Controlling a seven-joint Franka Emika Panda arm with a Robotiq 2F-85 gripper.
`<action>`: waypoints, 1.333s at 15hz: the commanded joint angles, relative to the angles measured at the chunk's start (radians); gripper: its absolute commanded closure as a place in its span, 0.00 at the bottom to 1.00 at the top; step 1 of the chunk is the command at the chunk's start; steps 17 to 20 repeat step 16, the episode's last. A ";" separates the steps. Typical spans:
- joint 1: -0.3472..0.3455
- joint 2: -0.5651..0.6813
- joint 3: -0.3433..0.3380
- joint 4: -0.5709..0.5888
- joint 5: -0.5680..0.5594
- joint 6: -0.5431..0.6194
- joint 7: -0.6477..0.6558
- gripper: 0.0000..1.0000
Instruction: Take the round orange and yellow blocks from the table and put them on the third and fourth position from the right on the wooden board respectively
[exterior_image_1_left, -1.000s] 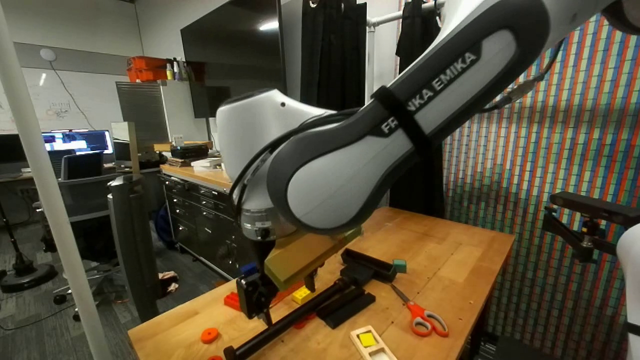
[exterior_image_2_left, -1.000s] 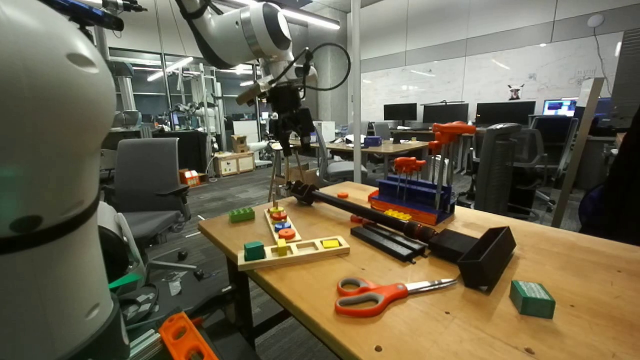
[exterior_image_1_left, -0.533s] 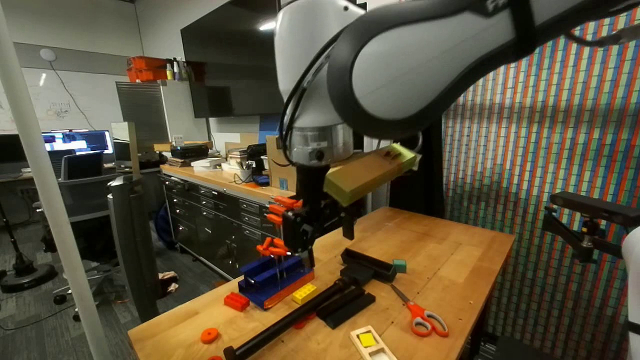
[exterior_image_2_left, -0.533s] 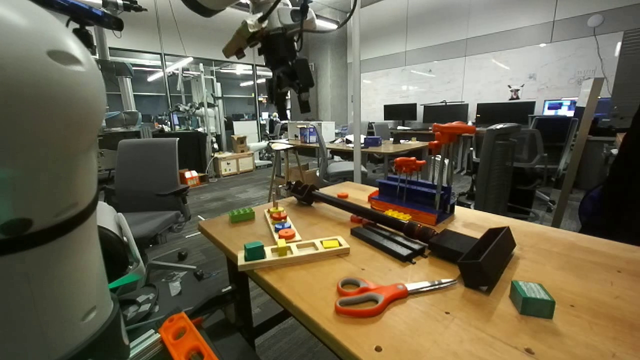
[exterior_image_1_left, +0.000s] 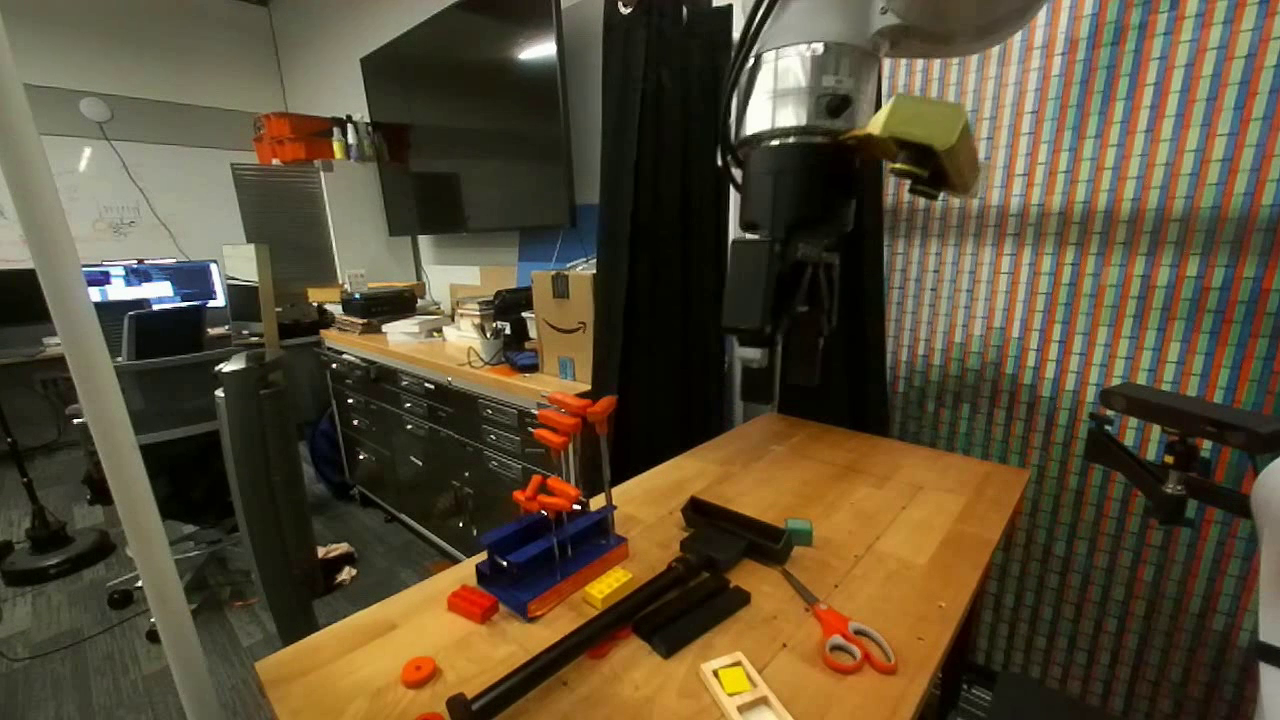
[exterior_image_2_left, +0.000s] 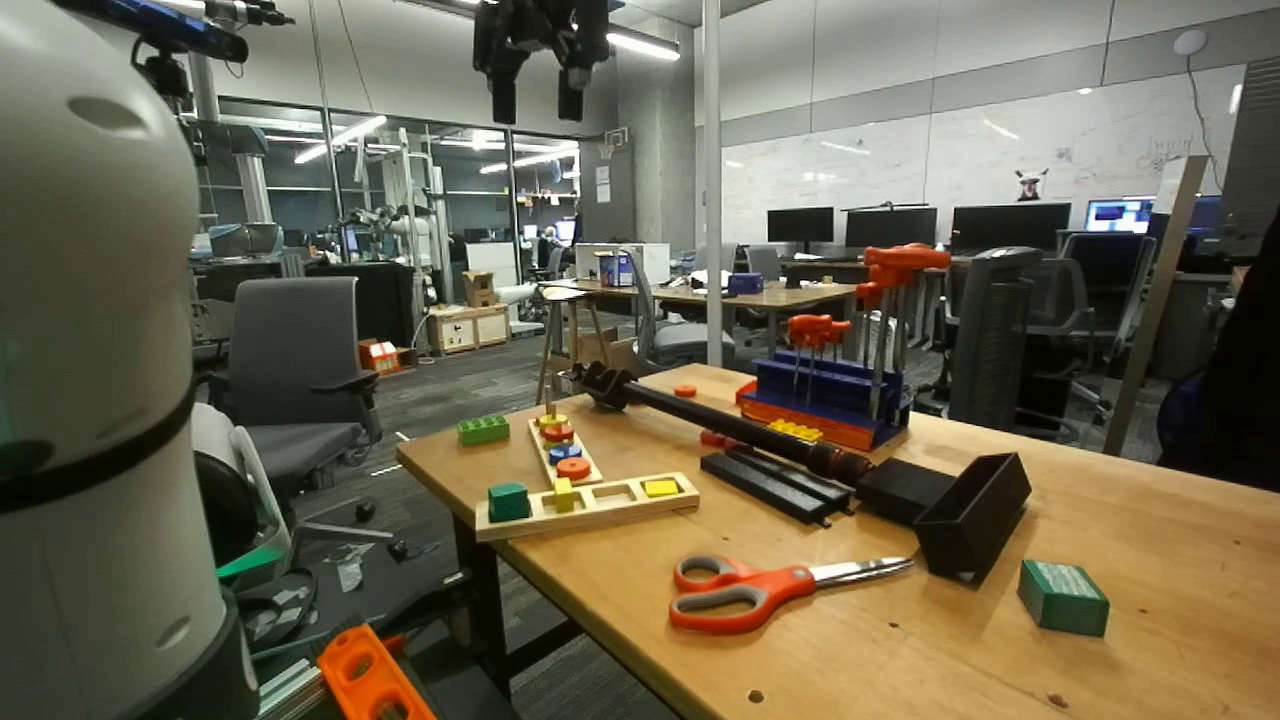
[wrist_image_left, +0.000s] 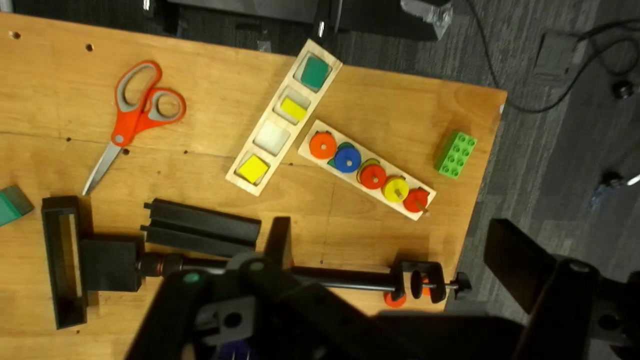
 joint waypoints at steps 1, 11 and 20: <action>-0.045 -0.067 -0.020 0.017 0.036 -0.143 -0.107 0.00; -0.096 -0.079 0.000 0.004 0.021 -0.194 -0.129 0.00; -0.096 -0.079 0.000 0.004 0.021 -0.196 -0.129 0.00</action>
